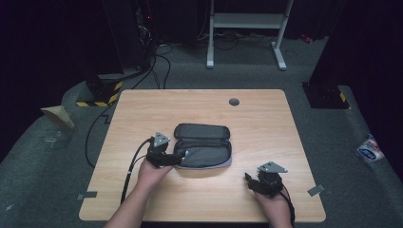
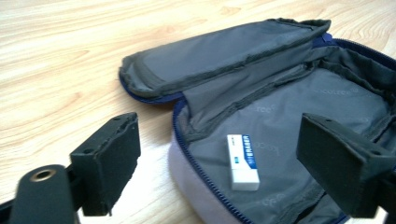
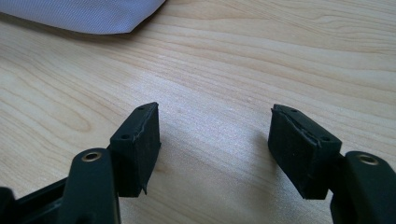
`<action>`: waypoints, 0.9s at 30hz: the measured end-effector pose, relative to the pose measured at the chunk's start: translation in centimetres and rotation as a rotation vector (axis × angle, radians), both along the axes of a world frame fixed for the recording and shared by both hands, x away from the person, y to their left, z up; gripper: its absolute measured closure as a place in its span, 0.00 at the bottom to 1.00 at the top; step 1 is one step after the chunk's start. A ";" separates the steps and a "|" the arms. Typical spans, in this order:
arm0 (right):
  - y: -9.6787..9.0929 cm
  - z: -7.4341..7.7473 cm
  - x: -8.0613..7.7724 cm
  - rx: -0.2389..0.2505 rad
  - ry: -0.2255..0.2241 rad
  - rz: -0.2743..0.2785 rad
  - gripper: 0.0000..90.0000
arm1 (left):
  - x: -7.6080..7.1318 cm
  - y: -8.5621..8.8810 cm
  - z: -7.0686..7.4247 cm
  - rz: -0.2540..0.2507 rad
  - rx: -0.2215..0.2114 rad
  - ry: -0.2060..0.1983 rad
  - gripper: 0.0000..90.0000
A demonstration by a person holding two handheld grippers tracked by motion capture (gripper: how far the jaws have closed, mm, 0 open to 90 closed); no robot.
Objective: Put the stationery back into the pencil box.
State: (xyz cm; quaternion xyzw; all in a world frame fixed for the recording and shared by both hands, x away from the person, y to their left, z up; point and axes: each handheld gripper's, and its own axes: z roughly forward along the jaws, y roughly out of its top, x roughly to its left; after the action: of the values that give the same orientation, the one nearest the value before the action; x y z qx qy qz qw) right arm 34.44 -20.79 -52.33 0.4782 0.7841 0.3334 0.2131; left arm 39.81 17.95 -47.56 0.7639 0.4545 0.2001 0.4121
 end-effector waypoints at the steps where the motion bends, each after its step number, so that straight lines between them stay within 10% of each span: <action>1: 0.0 0.0 0.0 0.000 0.000 0.000 0.38 | 0.0 0.3 0.1 0.001 -0.004 0.001 0.13; 16: 0.0 0.0 0.0 -0.001 0.000 0.000 0.38 | -0.6 4.3 0.3 0.002 -0.016 0.012 0.00; 27: 0.0 0.0 0.0 0.000 0.000 -0.002 0.38 | -1.7 10.4 -2.6 0.067 0.034 0.107 0.00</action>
State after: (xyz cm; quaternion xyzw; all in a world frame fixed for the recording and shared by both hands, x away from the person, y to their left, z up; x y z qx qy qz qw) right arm 34.44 -20.79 -52.34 0.4788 0.7838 0.3331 0.2133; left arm 38.15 28.37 -50.17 0.7648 0.4977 0.1807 0.3671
